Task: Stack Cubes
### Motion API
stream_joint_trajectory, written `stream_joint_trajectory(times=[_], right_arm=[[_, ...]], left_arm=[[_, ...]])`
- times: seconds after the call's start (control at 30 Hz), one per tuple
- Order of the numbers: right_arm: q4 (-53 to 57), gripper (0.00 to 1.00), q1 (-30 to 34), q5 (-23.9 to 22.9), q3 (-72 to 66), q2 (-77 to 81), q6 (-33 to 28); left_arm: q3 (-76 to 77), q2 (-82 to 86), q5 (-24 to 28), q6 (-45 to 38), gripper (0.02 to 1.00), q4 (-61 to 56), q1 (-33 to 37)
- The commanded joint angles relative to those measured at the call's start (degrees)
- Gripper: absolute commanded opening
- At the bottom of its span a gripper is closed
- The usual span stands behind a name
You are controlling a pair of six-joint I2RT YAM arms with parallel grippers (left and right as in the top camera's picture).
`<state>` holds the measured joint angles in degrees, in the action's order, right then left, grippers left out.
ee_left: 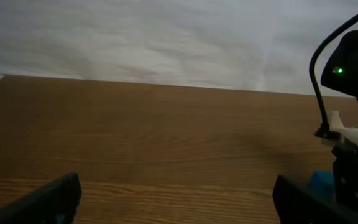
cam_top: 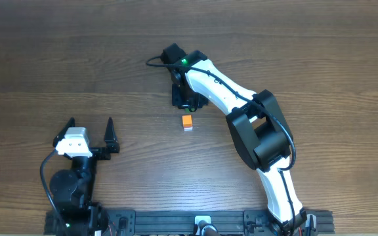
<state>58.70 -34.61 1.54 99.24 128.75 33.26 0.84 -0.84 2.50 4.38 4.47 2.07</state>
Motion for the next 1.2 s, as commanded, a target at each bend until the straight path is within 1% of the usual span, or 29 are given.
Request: stream_joint_trajectory(times=[0.03,0.27,0.4,0.73,0.93,1.13,1.2], right_arm=[[0.02,0.183,-0.33,0.57,1.20,0.55,0.13],[1.07,0.093,-0.31,0.55,2.01,0.11,0.13],[3.82,0.012,-0.31,0.48,4.87,-1.05,0.11],[14.16,0.012,-0.33,-1.44,14.80,-6.10,-0.11],[19.54,0.009,-1.03,-1.40,14.95,-11.93,0.61],[22.01,0.009,-4.28,-0.94,11.63,-14.01,1.51],[21.84,0.012,-5.14,-0.11,9.62,-14.01,1.75]], left_arm=[[-0.46,0.46,-0.46,0.81,0.998,-0.15,0.31],[-0.46,0.46,-0.46,0.81,1.000,-0.15,0.31],[-0.46,0.46,-0.46,0.81,1.000,-0.15,0.31],[-0.46,0.46,-0.46,0.81,0.998,-0.15,0.31],[-0.46,0.46,-0.46,0.81,1.000,-0.15,0.31],[-0.46,0.46,-0.48,0.81,1.000,-0.15,0.31],[-0.46,0.46,-0.46,0.81,1.000,-0.15,0.31]])
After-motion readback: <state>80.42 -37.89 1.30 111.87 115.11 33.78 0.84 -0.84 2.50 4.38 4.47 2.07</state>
